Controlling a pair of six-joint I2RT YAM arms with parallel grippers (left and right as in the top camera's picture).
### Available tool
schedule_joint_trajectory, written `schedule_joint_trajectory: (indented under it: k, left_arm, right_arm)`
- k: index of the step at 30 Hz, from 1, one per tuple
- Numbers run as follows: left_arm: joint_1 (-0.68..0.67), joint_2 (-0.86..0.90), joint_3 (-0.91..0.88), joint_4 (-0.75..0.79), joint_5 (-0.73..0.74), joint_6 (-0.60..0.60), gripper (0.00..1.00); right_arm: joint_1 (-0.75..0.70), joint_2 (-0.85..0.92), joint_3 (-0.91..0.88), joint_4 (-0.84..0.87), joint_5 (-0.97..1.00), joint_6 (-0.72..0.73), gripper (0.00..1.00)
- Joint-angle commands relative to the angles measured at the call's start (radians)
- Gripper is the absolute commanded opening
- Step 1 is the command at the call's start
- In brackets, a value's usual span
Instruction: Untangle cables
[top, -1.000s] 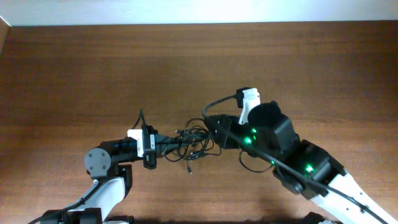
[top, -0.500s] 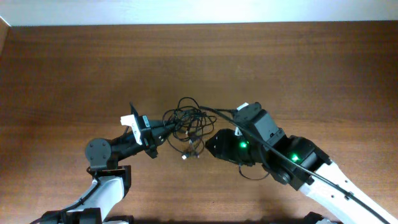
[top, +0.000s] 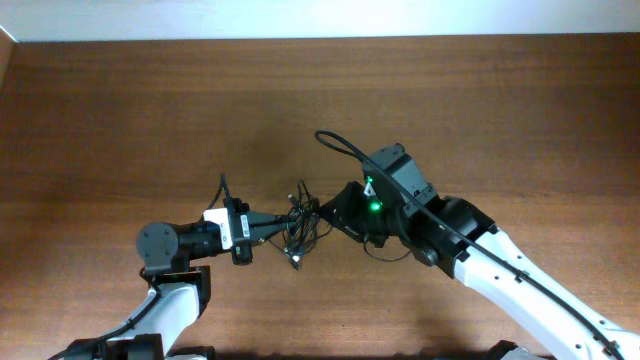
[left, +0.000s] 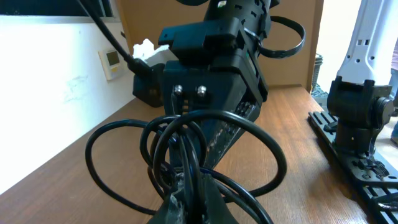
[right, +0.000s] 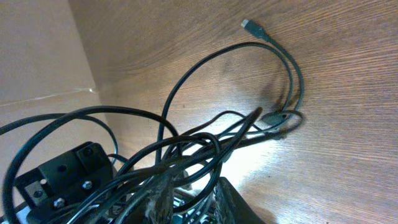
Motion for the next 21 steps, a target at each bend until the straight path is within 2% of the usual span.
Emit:
schedule_joint_trajectory:
  k: [1, 2, 3, 4, 6, 8, 9, 10, 11, 13, 14, 15, 16, 17, 18, 19, 20, 21]
  left_arm:
    - [0.005, -0.003, 0.008, 0.006, 0.007, 0.019, 0.00]
    - [-0.001, -0.003, 0.008, 0.007, 0.007, 0.019, 0.00]
    - [-0.001, -0.003, 0.008, 0.007, 0.007, 0.019, 0.00]
    - [-0.001, -0.003, 0.008, 0.007, 0.007, 0.019, 0.00]
    - [-0.001, -0.003, 0.008, 0.007, 0.007, 0.019, 0.00]
    - [-0.001, -0.003, 0.008, 0.011, 0.007, 0.019, 0.00]
    - [-0.001, -0.003, 0.008, 0.011, 0.008, 0.019, 0.00]
    - [-0.001, -0.003, 0.008, 0.011, 0.008, 0.019, 0.00]
    - [-0.001, -0.003, 0.008, 0.011, 0.012, 0.019, 0.00]
    - [-0.001, -0.003, 0.008, 0.011, 0.010, 0.019, 0.00]
    - [0.000, -0.003, 0.008, 0.010, -0.007, 0.019, 0.00]
    - [0.000, -0.003, 0.008, 0.010, -0.051, 0.019, 0.00]
    - [0.000, -0.003, 0.008, 0.010, -0.095, 0.019, 0.00]
    - [0.009, -0.003, 0.008, -0.005, -0.167, 0.019, 0.00]
    - [0.034, -0.003, 0.008, -0.069, -0.246, 0.019, 0.00]
    - [0.053, -0.003, 0.008, -0.187, -0.333, 0.019, 0.08]
    - [0.055, -0.003, 0.008, -0.272, -0.379, 0.019, 0.23]
    - [0.055, -0.003, 0.008, -0.360, -0.398, 0.019, 0.48]
  right_arm:
    - [-0.003, 0.023, 0.008, 0.011, -0.009, 0.008, 0.23]
    - [-0.003, 0.028, 0.008, 0.035, -0.017, 0.009, 0.23]
    - [-0.003, 0.028, 0.008, 0.046, -0.052, 0.053, 0.27]
    - [-0.003, 0.031, 0.008, 0.049, -0.092, 0.114, 0.27]
    - [-0.003, 0.055, 0.008, 0.049, -0.098, 0.130, 0.35]
    - [-0.003, 0.105, 0.008, 0.058, -0.103, 0.183, 0.36]
    - [-0.003, 0.121, 0.008, 0.074, -0.114, 0.195, 0.31]
    - [-0.003, 0.151, 0.008, 0.117, -0.144, 0.195, 0.15]
    - [-0.003, 0.165, 0.008, 0.147, -0.165, 0.194, 0.06]
    - [-0.003, 0.167, 0.008, 0.151, -0.183, 0.097, 0.04]
    - [-0.003, 0.167, 0.008, 0.103, -0.195, -0.051, 0.04]
    - [-0.004, 0.167, 0.008, 0.043, -0.166, -0.129, 0.04]
    - [-0.005, 0.167, 0.008, -0.024, -0.114, -0.166, 0.04]
    - [-0.005, 0.163, 0.008, -0.146, 0.018, -0.230, 0.04]
    - [-0.005, 0.151, 0.008, -0.179, 0.061, -0.285, 0.04]
    - [-0.005, 0.132, 0.008, -0.180, 0.066, -0.342, 0.04]
    - [-0.005, 0.113, 0.008, -0.179, 0.066, -0.385, 0.04]
    - [-0.005, 0.087, 0.008, -0.175, 0.068, -0.438, 0.04]
